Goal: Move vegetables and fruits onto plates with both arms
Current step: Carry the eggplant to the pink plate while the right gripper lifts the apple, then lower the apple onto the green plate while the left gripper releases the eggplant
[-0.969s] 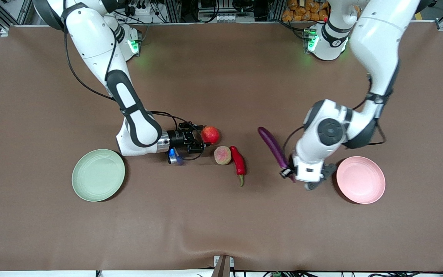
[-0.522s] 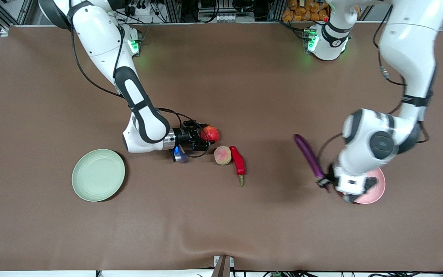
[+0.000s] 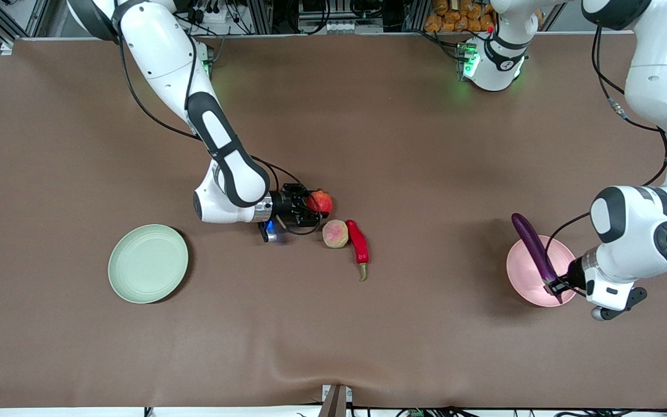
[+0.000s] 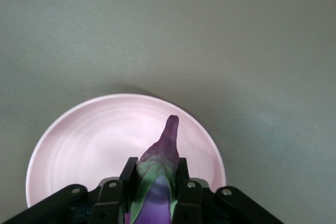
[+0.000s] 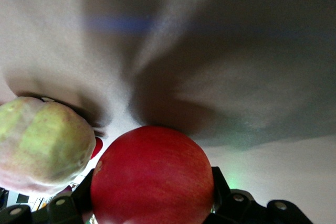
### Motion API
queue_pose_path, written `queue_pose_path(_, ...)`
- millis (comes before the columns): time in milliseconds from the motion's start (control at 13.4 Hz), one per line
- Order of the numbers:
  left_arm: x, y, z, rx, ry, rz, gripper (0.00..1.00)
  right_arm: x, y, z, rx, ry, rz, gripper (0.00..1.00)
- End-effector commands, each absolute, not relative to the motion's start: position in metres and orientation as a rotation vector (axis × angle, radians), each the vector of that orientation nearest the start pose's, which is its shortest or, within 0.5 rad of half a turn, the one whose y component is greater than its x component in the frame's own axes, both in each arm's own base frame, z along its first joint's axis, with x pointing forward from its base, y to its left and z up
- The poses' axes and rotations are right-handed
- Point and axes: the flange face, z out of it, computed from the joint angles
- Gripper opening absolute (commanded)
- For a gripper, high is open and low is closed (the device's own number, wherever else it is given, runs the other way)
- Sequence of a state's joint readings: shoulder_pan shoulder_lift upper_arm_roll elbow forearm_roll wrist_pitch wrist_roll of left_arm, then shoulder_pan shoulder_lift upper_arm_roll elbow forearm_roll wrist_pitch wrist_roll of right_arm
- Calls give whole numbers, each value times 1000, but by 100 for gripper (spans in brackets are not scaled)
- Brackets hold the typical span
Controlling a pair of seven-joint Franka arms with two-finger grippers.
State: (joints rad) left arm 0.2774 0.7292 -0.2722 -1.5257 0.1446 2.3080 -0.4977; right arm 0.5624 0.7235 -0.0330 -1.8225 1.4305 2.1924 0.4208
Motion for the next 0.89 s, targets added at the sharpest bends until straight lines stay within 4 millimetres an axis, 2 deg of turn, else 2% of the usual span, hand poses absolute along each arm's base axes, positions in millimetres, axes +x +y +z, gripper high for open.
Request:
queue_pose_path(0,725,44,249,-3160,-800,-112,0,539,310,162,-1935,1151,780,52)
queue_pose_path(149,728,47,241,-3166,-785,-111,0,559,263,187,-1904,1123,799,52)
queue_pose_path(298,727,62,230,-3169,-779,-120,0,586,191,207,-2026,1019,836,52)
queue_pose_path(373,727,62,229,-3176,-744,-125,20,602,154,221,-2045,972,863,52)
queue_pose_path(447,728,63,232,-3180,-709,-136,49,617,112,235,-2070,937,872,52)
queue_pose_path(522,728,64,236,-3184,-675,-145,78,631,85,252,-2136,891,865,52)
queue_pose_path(596,729,64,242,-3187,-661,-161,100,641,64,265,-2223,856,842,52)
queue_pose_path(746,732,54,267,-3194,-664,-203,100,650,38,278,-2395,745,758,52)
queue_pose_path(820,734,41,290,-3202,-649,-246,100,652,30,276,-2460,642,724,52)
